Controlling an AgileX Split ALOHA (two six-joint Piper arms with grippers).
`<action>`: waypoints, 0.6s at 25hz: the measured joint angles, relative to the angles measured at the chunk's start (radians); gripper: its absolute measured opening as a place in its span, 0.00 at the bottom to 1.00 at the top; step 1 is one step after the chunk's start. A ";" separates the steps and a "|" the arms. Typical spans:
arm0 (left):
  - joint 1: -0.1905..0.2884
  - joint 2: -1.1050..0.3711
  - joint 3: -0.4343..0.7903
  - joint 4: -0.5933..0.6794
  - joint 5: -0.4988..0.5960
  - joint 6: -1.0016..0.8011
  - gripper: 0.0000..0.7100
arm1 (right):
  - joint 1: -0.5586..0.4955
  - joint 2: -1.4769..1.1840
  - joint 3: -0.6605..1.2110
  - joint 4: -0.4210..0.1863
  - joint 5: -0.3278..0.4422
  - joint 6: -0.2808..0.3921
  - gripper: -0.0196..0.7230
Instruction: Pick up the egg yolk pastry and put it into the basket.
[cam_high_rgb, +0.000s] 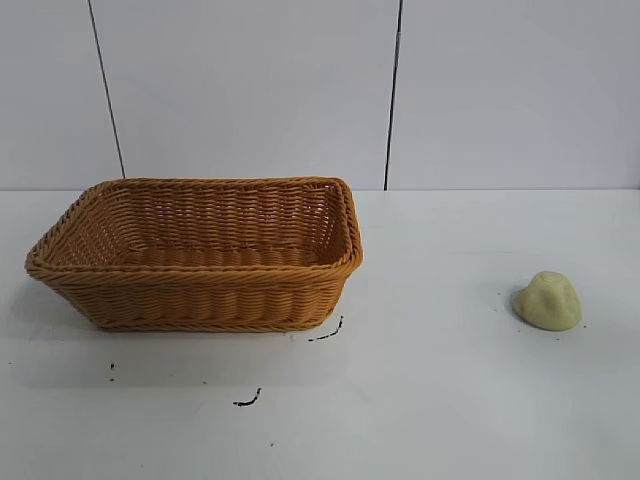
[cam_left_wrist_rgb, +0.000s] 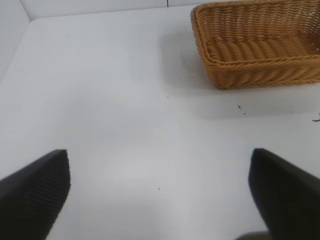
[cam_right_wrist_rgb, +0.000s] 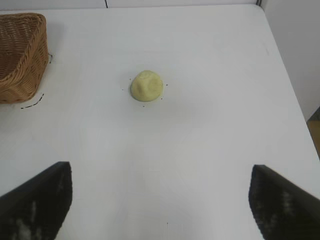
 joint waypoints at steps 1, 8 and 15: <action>0.000 0.000 0.000 0.000 0.000 0.000 0.98 | 0.000 0.072 -0.028 0.000 -0.001 0.000 0.96; 0.000 0.000 0.000 0.000 0.000 0.000 0.98 | 0.000 0.564 -0.257 -0.001 -0.031 -0.027 0.96; 0.000 0.000 0.000 0.000 0.000 0.000 0.98 | 0.000 1.029 -0.505 -0.001 -0.058 -0.028 0.96</action>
